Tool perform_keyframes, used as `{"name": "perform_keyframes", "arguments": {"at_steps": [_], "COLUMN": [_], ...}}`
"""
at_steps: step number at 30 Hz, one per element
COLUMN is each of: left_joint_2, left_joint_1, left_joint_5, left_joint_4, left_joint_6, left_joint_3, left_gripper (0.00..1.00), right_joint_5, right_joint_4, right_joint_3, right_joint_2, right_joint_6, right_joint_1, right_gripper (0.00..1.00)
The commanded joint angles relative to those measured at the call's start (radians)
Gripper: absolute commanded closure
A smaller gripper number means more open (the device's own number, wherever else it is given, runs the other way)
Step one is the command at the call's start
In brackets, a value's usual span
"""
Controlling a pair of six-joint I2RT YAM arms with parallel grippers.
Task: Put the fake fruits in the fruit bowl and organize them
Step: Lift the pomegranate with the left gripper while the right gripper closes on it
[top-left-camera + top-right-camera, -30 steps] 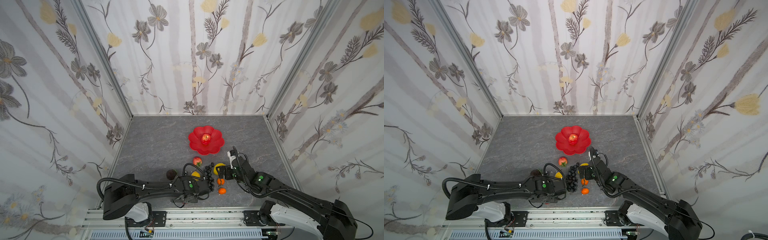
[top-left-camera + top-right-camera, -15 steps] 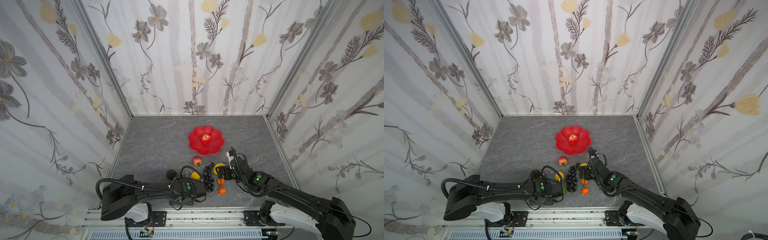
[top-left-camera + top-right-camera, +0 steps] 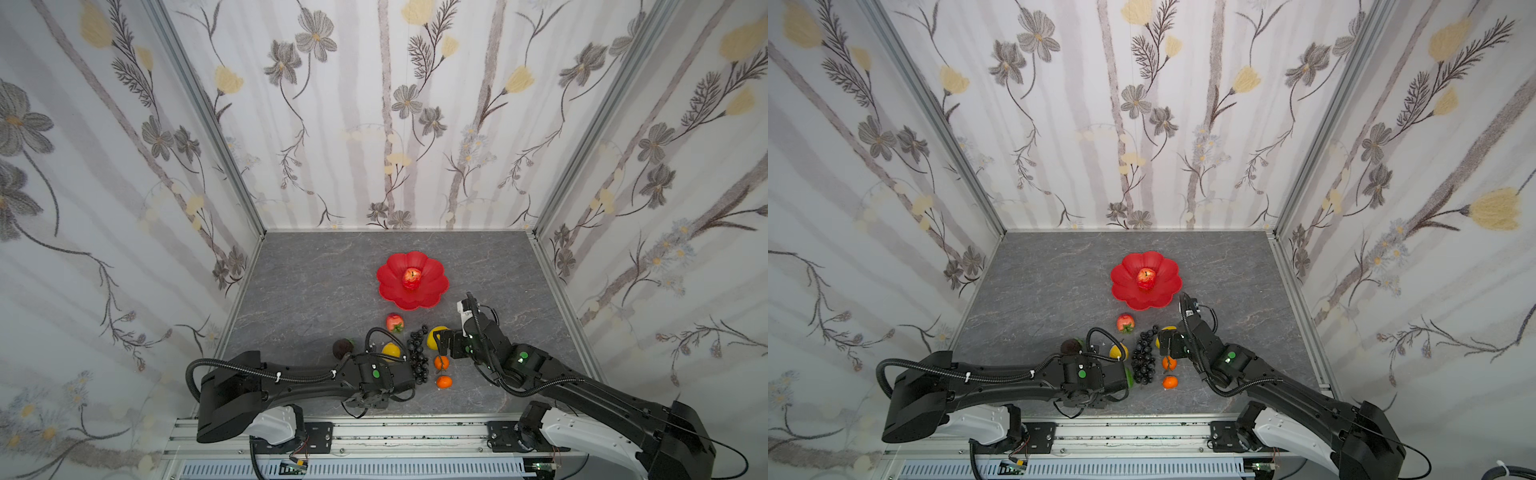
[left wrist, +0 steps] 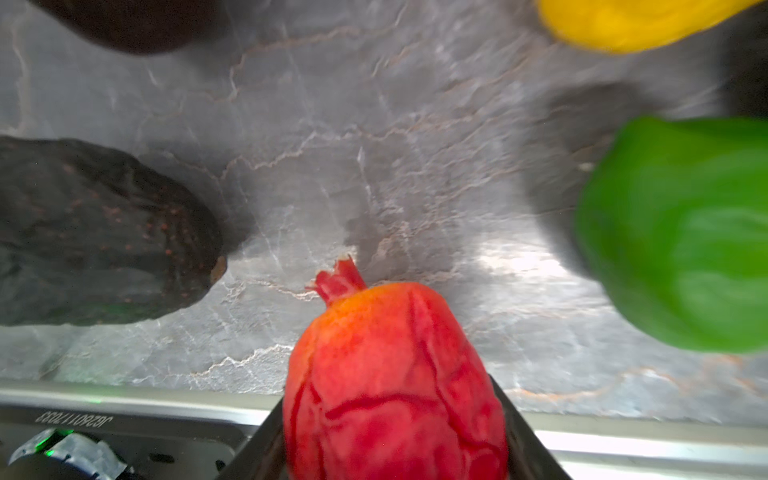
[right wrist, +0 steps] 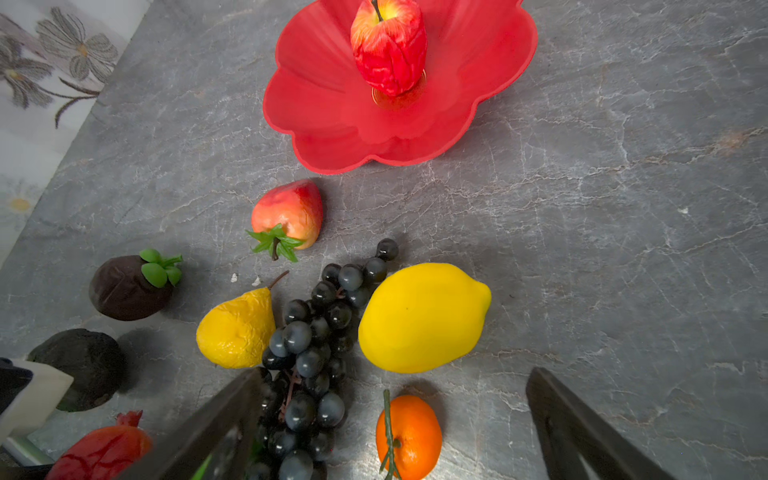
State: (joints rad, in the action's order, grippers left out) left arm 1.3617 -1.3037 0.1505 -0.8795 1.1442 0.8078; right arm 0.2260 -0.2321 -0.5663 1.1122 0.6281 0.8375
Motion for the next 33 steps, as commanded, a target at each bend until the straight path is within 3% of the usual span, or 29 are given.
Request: {"name": "perform_keyframes", "arguments": {"at_steps": [1,5,9,14,18,23,27,33], "left_joint_2": [-0.097,-0.254,-0.330,-0.307,-0.167,-0.048,0.010,0.040], "left_joint_1": [0.001,0.007,0.043,0.174,0.232,0.250,0.250,0.250], "left_joint_5": [0.113,0.239,0.288,0.132,0.033,-0.113,-0.190,-0.216], "left_joint_4": [0.009,0.058,0.349,0.865,1.088,1.345,1.427,1.528], "left_joint_6": [-0.097,-0.280,-0.584,-0.852,-1.015,-1.165,-1.235,-1.278], "left_joint_3": [0.023,0.060,0.007,-0.122,-0.091,-0.106,-0.108,-0.139], "left_gripper": [0.55,0.56,0.52,0.53,0.54,0.54,0.54,0.52], "right_joint_5": [0.034,0.003,-0.071,-0.162,-0.225,-0.214,-0.187,-0.175], "right_joint_4": [-0.023,-0.055,-0.052,-0.032,0.029,0.048,0.056,0.049], "right_joint_3": [-0.010,-0.035,-0.065,-0.100,-0.110,-0.143,-0.149,-0.152], "right_joint_2": [-0.034,-0.099,-0.162,-0.192,-0.178,-0.141,-0.134,-0.095], "right_joint_6": [0.024,0.034,0.068,0.125,0.184,0.225,0.232,0.253], "right_joint_1": [0.000,0.000,0.000,0.008,0.015,0.041,0.046,0.048], "right_gripper": [0.01,0.01,0.01,0.01,0.01,0.01,0.02,0.06]}}
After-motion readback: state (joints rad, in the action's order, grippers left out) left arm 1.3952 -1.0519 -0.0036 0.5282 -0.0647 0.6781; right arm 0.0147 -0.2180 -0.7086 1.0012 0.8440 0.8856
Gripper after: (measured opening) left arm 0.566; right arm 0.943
